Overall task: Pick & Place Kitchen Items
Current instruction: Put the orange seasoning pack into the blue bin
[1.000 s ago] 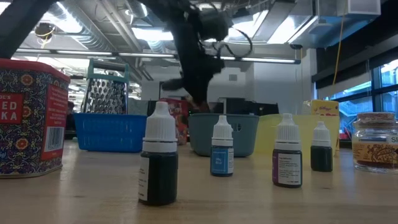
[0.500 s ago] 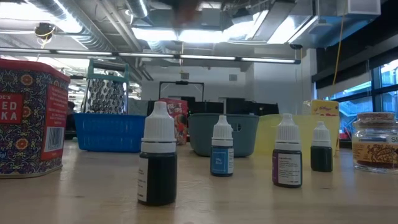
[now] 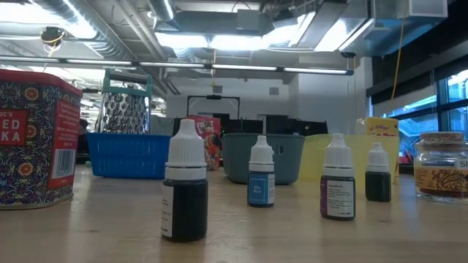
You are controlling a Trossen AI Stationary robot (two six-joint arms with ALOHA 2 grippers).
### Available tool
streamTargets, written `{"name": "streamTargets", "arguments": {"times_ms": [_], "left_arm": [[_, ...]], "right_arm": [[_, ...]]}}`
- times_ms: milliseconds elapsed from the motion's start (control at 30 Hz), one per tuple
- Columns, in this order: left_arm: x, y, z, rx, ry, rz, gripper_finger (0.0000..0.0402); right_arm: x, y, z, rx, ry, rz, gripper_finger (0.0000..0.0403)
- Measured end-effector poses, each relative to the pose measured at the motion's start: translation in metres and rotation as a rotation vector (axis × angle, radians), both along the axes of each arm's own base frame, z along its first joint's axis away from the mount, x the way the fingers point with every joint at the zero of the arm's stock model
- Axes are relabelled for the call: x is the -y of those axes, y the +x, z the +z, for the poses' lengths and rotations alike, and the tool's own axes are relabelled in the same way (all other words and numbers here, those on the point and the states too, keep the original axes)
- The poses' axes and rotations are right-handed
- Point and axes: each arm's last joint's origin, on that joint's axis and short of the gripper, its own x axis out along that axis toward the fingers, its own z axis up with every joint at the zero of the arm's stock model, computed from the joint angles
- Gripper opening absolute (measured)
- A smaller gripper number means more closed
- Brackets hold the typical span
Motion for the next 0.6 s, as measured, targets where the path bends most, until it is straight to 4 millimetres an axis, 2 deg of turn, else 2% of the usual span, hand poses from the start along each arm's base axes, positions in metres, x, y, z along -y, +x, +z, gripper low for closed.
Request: {"name": "streamTargets", "arguments": {"times_ms": [267,400,600], "left_arm": [[0.023,-0.001,-0.006,-0.077,-0.036,-0.083,0.0018],[0.040,0.004,-0.011,-0.113,-0.063,-0.130,0.0018],[0.062,0.008,-0.011,-0.104,-0.092,-0.129,0.0018]], "right_arm": [[-0.013,-0.002,0.039,0.199,-0.005,0.130,0.0131],[-0.007,0.001,0.054,0.296,-0.009,0.148,0.0131],[0.006,0.009,0.060,0.314,0.028,0.114,0.0131]]}}
